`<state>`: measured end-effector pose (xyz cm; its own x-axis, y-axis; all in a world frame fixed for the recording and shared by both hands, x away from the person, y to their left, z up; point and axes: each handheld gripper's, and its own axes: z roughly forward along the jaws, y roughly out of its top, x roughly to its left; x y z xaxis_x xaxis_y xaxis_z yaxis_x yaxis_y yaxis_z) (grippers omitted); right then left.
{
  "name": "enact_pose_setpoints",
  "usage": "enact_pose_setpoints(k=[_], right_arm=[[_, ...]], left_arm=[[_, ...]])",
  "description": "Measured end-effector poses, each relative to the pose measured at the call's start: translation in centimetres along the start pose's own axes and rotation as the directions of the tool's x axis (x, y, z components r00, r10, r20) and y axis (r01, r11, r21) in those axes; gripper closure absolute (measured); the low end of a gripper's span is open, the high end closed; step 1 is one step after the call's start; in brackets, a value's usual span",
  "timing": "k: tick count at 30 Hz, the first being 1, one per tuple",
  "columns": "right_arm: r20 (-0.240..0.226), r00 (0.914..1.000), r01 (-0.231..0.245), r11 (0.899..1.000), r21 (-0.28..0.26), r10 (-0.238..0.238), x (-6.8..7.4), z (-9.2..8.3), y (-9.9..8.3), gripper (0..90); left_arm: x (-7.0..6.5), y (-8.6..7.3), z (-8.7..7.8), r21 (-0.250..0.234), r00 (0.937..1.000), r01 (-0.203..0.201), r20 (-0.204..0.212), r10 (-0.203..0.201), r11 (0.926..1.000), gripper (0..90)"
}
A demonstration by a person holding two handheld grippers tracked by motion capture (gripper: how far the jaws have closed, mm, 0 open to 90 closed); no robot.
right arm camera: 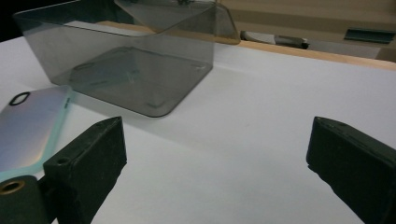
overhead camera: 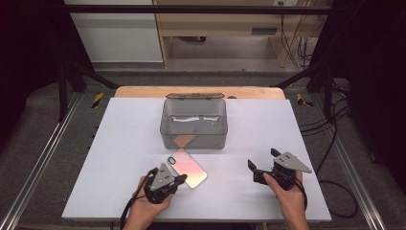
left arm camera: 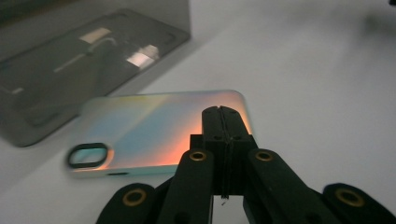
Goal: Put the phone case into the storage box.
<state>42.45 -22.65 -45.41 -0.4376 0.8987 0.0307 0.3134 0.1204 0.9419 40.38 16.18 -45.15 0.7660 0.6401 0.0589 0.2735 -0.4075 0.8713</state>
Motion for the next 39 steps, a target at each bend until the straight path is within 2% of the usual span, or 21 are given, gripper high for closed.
enact_pose_setpoints(k=[3,7,8,10,11,13,14,15,16,17,18,21,23,24,26,27,32,33,34,36,39], right_arm=[[-0.026,0.9995,0.022,1.0,0.019,-0.021,0.8,0.1,0.1,6.4],[-0.072,0.9973,0.021,0.999,0.047,-0.018,1.9,0.3,0.3,8.5],[-0.072,0.9973,0.021,0.999,0.047,-0.018,1.9,0.3,0.3,8.5],[-0.12,0.9925,0.035,0.996,0.078,-0.025,3.2,0.9,0.5,8.5],[-0.12,0.9925,0.035,0.996,0.078,-0.025,3.2,0.9,0.5,8.5],[-0.157,0.9867,0.061,0.992,0.11,-0.043,4.7,1.4,1.0,8.8],[-0.164,0.9853,0.068,0.991,0.113,-0.048,5.1,1.5,1.1,9.0],[-0.159,0.9853,0.085,0.986,0.14,-0.062,5.9,1.8,1.4,9.7],[-0.159,0.9853,0.085,0.986,0.14,-0.062,5.9,1.8,1.4,9.7],[-0.148,0.9835,0.129,0.977,0.169,-0.104,7.2,2.2,1.6,9.7],[-0.158,0.9816,0.135,0.975,0.175,-0.108,7.7,2.3,1.7,9.7],[-0.189,0.9752,0.152,0.969,0.197,-0.114,9.0,2.8,2.1,9.6],[-0.201,0.9734,0.151,0.968,0.199,-0.111,9.4,3.0,2.2,9.3],[-0.225,0.9703,0.137,0.968,0.209,-0.088,9.9,3.4,2.4,8.0],[-0.238,0.9693,0.12,0.965,0.235,-0.062,10.4,3.9,2.6,6.8],[-0.242,0.9684,0.122,0.962,0.243,-0.061,10.7,4.1,2.6,6.8],[-0.268,0.9615,0.138,0.949,0.282,-0.06,12.1,5.3,2.5,6.8],[-0.28,0.9578,0.153,0.941,0.303,-0.066,12.8,5.8,2.3,7.4],[-0.28,0.9578,0.153,0.941,0.303,-0.066,12.8,5.8,2.3,7.4],[-0.297,0.9529,0.164,0.929,0.333,-0.062,13.8,6.5,2.0,7.2],[-0.31,0.9484,0.176,0.922,0.345,-0.065,14.5,6.9,1.8,7.0]], left_arm=[[1.9,-0.3,-1.8,-0.059,0.9968,0.029,-0.073,-0.033,0.9979,90.0],[4.4,-1.0,-4.1,-0.122,0.9824,0.083,-0.157,-0.101,0.9891,90.0],[4.4,-1.0,-4.1,-0.122,0.9824,0.083,-0.157,-0.101,0.9891,90.0],[6.1,-1.7,-5.4,-0.153,0.9629,0.109,-0.23,-0.142,0.9823,88.2],[6.1,-1.7,-5.4,-0.153,0.9629,0.109,-0.23,-0.142,0.9823,81.9],[7.2,-2.4,-6.3,-0.167,0.9413,0.121,-0.293,-0.167,0.9785,70.1],[7.2,-2.4,-6.3,-0.167,0.9413,0.121,-0.293,-0.167,0.9785,65.0],[7.6,-2.8,-6.8,-0.173,0.9319,0.117,-0.321,-0.169,0.9779,56.1],[7.6,-2.8,-6.8,-0.173,0.9319,0.117,-0.321,-0.169,0.9779,49.6],[7.8,-3.0,-7.2,-0.192,0.9251,0.123,-0.333,-0.183,0.9736,41.7],[8.1,-3.4,-7.6,-0.224,0.9154,0.154,-0.334,-0.224,0.9623,33.7],[8.6,-3.8,-7.8,-0.241,0.909,0.174,-0.333,-0.25,0.9546,20.9],[8.9,-4.1,-7.8,-0.259,0.8947,0.182,-0.357,-0.269,0.9486,15.0],[9.1,-4.2,-7.6,-0.26,0.899,0.185,-0.344,-0.271,0.9475,11.0],[9.2,-4.3,-7.5,-0.262,0.8994,0.188,-0.341,-0.274,0.9464,6.0],[9.3,-4.3,-7.4,-0.265,0.9035,0.184,-0.333,-0.269,0.9464,5.5],[9.4,-4.3,-7.3,-0.283,0.9017,0.185,-0.332,-0.277,0.9413,4.1],[9.4,-4.3,-7.3,-0.281,0.9014,0.183,-0.334,-0.275,0.9419,3.6],[9.4,-4.3,-7.4,-0.282,0.9008,0.184,-0.334,-0.277,0.9414,3.6],[9.4,-4.4,-7.4,-0.289,0.9007,0.193,-0.327,-0.286,0.9377,3.5],[9.4,-4.4,-7.5,-0.288,0.8995,0.191,-0.331,-0.285,0.9382,3.3]])
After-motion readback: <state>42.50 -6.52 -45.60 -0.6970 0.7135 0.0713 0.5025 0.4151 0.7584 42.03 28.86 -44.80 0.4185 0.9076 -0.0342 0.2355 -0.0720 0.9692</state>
